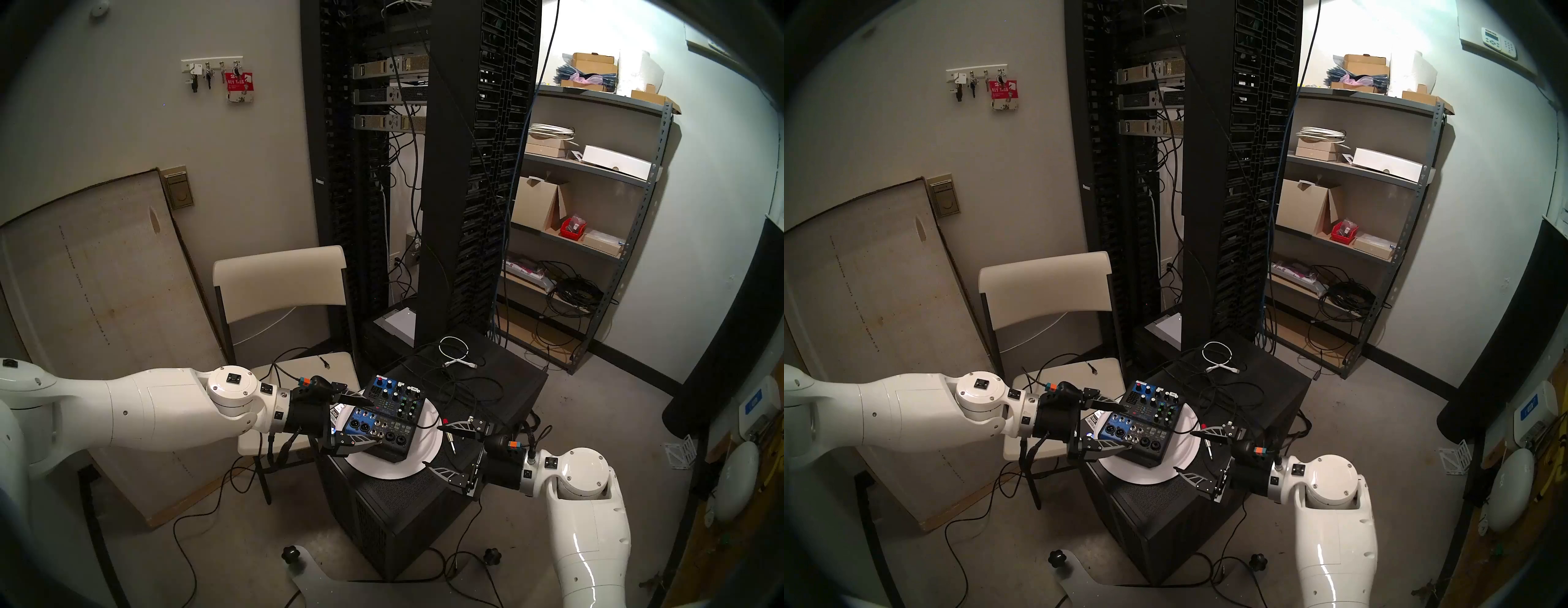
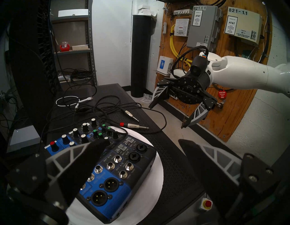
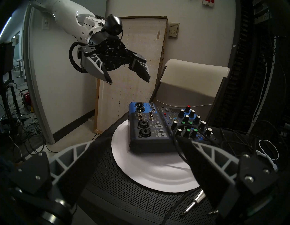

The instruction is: Insert aux cable

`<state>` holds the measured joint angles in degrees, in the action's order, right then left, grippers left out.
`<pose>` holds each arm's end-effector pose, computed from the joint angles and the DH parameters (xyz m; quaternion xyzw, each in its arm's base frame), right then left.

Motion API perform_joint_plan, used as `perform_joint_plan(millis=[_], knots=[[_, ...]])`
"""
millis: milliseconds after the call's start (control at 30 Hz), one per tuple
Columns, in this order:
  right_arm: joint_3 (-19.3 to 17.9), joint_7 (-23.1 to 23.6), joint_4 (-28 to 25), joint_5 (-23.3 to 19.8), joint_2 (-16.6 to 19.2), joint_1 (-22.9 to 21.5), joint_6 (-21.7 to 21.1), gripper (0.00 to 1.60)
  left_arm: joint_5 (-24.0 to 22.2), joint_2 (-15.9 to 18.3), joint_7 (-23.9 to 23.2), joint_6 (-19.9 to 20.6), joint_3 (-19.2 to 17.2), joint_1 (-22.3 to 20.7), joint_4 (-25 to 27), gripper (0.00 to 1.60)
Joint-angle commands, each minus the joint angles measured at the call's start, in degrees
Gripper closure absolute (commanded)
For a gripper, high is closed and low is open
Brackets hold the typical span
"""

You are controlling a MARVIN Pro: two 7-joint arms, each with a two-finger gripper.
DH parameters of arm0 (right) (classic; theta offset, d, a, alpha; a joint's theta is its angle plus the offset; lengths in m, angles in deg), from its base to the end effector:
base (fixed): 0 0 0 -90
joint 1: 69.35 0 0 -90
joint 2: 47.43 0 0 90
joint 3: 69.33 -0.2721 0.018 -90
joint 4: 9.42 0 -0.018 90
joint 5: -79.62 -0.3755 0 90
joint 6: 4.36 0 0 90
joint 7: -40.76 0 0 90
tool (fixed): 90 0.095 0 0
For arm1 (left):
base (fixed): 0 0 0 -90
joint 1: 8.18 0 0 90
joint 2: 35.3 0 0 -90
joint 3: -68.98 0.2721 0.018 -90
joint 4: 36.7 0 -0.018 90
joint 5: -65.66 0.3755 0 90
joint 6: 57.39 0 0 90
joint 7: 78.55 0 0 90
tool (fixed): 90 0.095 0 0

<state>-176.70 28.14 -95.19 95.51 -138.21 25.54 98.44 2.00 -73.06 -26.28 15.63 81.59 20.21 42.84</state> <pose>0.3875 -0.0314 -0.3750 -0.6550 -0.4503 -0.5375 0.2816 0.4312 -0.0323 -0.3555 0.6649 -0.5006 0.4154 0.3670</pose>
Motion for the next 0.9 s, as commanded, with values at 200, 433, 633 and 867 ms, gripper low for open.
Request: perform_joint_plan(millis=[200,433,633,867], knots=[[-0.1,0.1,-0.7,-0.4,-0.1,-0.2,0.0,0.0,-0.1,0.0,0.1,-0.1,-0.5,-0.6,0.0,0.0],[-0.1,0.1,-0.7,-0.4,-0.1,-0.2,0.0,0.0,-0.2,0.0,0.1,-0.1,-0.5,-0.6,0.0,0.0],[0.5,-6.0,-0.2,0.7,-1.6,0.3,-1.1,0.0,-0.2,0.0,0.1,-0.1,-0.4,-0.6,0.0,0.0],[1.9,-14.5,0.9,1.9,-1.9,-0.4,-1.8,0.0,-0.2,0.0,0.1,-0.2,-0.4,-0.6,0.0,0.0]])
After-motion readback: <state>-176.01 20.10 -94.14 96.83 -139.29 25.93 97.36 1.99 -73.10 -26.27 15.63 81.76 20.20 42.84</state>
